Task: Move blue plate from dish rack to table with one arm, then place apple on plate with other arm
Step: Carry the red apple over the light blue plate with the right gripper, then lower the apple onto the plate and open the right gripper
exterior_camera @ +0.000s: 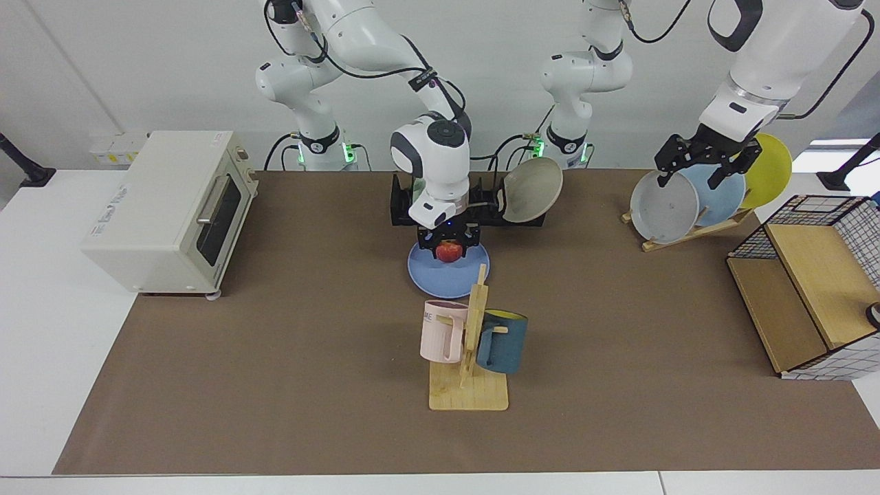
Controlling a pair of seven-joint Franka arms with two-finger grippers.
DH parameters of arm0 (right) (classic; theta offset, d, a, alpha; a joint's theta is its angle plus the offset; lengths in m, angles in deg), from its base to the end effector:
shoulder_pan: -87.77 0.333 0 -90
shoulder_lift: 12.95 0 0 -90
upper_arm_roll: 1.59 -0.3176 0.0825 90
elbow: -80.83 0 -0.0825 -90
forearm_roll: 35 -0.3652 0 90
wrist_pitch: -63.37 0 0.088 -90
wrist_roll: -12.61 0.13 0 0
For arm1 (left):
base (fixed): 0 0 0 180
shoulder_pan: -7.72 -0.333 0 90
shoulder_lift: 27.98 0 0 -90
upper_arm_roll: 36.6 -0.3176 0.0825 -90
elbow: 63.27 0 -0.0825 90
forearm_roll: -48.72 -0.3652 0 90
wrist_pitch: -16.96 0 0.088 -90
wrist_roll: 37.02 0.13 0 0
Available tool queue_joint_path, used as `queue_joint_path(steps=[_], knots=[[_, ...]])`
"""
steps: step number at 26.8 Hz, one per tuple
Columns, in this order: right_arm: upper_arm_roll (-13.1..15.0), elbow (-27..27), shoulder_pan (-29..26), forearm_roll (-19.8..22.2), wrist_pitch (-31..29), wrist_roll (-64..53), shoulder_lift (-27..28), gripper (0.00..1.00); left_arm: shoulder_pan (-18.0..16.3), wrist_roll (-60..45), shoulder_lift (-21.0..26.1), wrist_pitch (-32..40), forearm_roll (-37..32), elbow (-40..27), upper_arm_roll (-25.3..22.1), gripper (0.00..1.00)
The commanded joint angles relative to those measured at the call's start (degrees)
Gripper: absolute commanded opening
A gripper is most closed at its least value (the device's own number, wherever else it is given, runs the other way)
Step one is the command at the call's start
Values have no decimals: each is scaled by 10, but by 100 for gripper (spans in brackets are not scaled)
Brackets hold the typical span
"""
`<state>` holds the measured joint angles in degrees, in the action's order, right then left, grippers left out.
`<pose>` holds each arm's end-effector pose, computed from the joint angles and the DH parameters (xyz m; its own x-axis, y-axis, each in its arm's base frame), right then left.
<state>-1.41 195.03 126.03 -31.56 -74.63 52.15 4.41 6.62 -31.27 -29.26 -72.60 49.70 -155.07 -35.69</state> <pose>0.4758 0.3713 0.3117 0.9933 0.0149 0.1149 0.0191 -0.9992 -0.0354 0.5271 -0.0006 0.6001 0.9952 -0.0970 -0.0150 -0.0967 -0.9951 0.0183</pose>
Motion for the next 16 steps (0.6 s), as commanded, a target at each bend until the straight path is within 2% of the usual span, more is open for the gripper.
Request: queue_joint_path(steps=[1,5,11,12,15,16], knots=[[-2,-3,-1,4,-19,9,11,0,1,8,-8,-7,7,-12,-3,100],[-2,0,-6,4,-19,4,12,0,0,8,-8,-4,8,-12,-3,100],[-2,0,-6,1,-20,2,23,11,1,8,-8,-7,9,-12,-3,100],[-2,0,-6,0,-20,1,23,14,0,8,-7,-8,9,-12,-3,100],[-2,0,-7,0,-20,0,23,34,1,8,-8,-8,9,-12,-3,100],[-2,0,-8,0,-20,0,23,46,1,8,-7,-8,9,-12,-3,100]])
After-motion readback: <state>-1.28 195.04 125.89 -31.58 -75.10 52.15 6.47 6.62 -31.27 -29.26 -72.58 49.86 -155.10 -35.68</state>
